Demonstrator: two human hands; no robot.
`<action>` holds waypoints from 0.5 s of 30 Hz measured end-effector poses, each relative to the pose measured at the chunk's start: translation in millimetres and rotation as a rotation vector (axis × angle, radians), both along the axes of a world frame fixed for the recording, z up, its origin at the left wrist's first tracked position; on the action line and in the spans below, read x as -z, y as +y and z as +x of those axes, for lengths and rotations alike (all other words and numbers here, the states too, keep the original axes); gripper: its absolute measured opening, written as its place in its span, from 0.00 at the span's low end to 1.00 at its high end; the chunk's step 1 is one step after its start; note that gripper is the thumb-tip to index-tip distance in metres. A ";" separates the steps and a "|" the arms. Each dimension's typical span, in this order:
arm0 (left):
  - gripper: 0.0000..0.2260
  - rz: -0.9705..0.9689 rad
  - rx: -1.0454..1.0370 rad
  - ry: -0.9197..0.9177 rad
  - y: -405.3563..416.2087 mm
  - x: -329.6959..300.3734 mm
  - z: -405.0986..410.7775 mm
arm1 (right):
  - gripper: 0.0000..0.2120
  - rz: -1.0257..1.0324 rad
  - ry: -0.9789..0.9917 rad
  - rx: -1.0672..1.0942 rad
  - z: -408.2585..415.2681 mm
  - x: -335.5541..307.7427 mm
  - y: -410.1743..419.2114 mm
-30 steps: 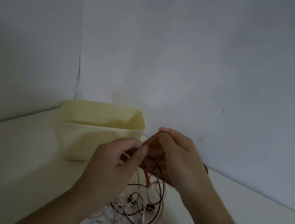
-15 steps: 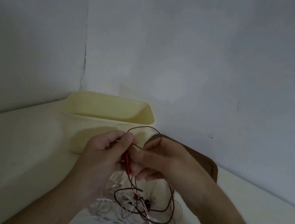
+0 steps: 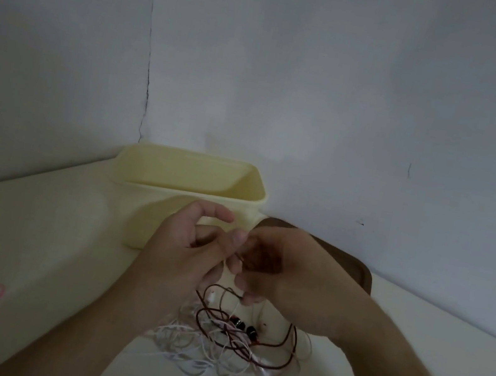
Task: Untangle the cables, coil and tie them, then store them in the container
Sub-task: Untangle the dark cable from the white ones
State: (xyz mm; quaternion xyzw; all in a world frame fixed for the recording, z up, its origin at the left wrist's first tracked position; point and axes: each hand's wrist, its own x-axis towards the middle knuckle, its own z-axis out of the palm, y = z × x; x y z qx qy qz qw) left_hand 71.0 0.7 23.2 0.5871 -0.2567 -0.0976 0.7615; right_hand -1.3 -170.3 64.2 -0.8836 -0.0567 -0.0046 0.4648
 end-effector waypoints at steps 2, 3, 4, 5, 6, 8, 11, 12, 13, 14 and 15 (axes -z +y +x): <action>0.16 0.013 -0.006 0.007 4.0 0.5 4.6 | 0.10 -0.013 -0.013 0.044 -1.6 -2.6 -5.5; 0.15 0.016 0.005 0.018 5.8 1.6 6.9 | 0.12 0.062 -0.029 0.070 -2.1 -3.8 -9.6; 0.15 0.018 0.027 0.027 7.8 3.0 8.8 | 0.13 0.187 -0.050 0.086 -3.3 -7.1 -11.8; 0.15 0.024 0.056 0.029 9.5 4.3 10.0 | 0.13 0.322 -0.087 0.101 -4.9 -10.0 -13.5; 0.15 0.031 0.086 0.023 10.5 5.5 10.8 | 0.13 0.464 -0.131 0.109 -6.3 -13.0 -15.7; 0.14 0.032 0.140 0.012 11.7 7.3 11.6 | 0.15 0.741 -0.202 0.122 -9.2 -20.8 -16.3; 0.15 -0.011 0.199 0.022 12.7 9.2 13.6 | 0.15 0.981 -0.288 0.126 -14.2 -31.0 -17.4; 0.15 -0.025 0.218 0.019 13.3 9.5 13.7 | 0.14 1.015 -0.312 0.132 -15.3 -32.9 -18.1; 0.14 -0.040 0.238 0.014 13.6 9.4 13.8 | 0.14 1.043 -0.338 0.133 -16.1 -34.2 -18.8; 0.13 -0.057 0.258 0.010 14.0 8.9 13.5 | 0.13 1.066 -0.365 0.129 -16.3 -34.8 -19.3; 0.12 -0.075 0.273 0.005 14.4 8.1 13.0 | 0.12 1.086 -0.388 0.124 -16.7 -35.5 -19.0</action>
